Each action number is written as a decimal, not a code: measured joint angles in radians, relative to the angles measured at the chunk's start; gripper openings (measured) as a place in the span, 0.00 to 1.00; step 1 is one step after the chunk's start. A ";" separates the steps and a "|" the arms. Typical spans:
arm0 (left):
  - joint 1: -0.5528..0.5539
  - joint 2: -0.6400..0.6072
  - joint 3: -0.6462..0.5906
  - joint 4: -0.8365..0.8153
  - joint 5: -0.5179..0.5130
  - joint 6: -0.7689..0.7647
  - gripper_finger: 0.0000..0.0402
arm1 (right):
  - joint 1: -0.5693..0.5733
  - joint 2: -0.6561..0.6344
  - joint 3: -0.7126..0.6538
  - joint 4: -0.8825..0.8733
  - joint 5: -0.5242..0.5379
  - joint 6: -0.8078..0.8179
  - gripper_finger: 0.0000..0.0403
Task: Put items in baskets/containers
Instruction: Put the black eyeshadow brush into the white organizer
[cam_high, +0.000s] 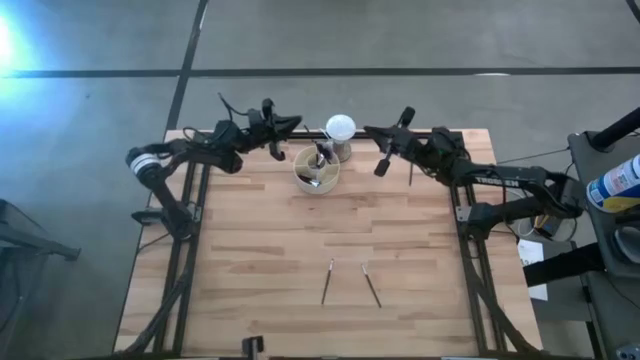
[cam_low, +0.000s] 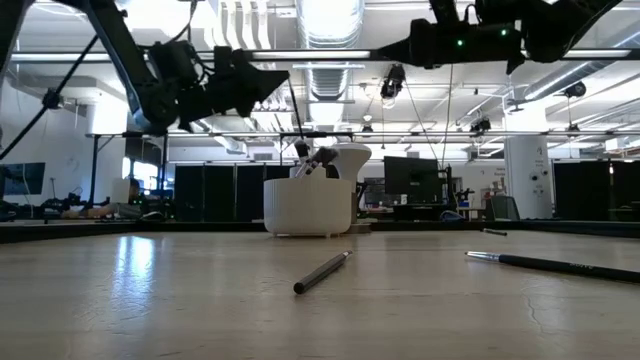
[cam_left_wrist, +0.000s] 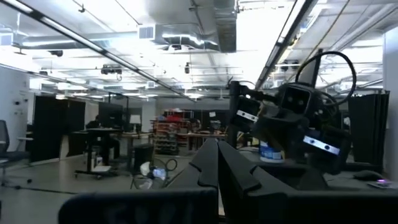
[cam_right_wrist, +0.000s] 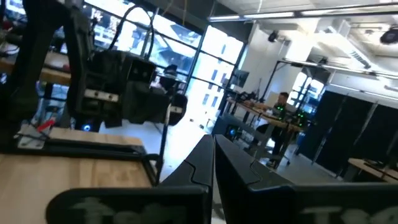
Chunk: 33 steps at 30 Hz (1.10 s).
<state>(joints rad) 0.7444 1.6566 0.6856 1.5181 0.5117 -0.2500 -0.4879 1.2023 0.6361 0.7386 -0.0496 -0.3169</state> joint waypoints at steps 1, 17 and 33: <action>0.000 0.012 0.010 0.001 0.000 0.000 0.00 | -0.008 -0.004 -0.001 -0.004 0.000 0.005 0.02; 0.033 0.138 0.196 -0.004 0.041 -0.190 0.00 | -0.145 -0.011 -0.005 -0.102 -0.003 0.021 0.02; 0.032 0.264 0.198 -0.093 -0.005 -0.224 0.00 | -0.194 -0.011 -0.014 -0.113 -0.003 0.003 0.02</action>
<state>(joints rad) 0.7769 1.9203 0.8841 1.4251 0.5072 -0.4743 -0.6819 1.1908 0.6220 0.6254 -0.0528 -0.3141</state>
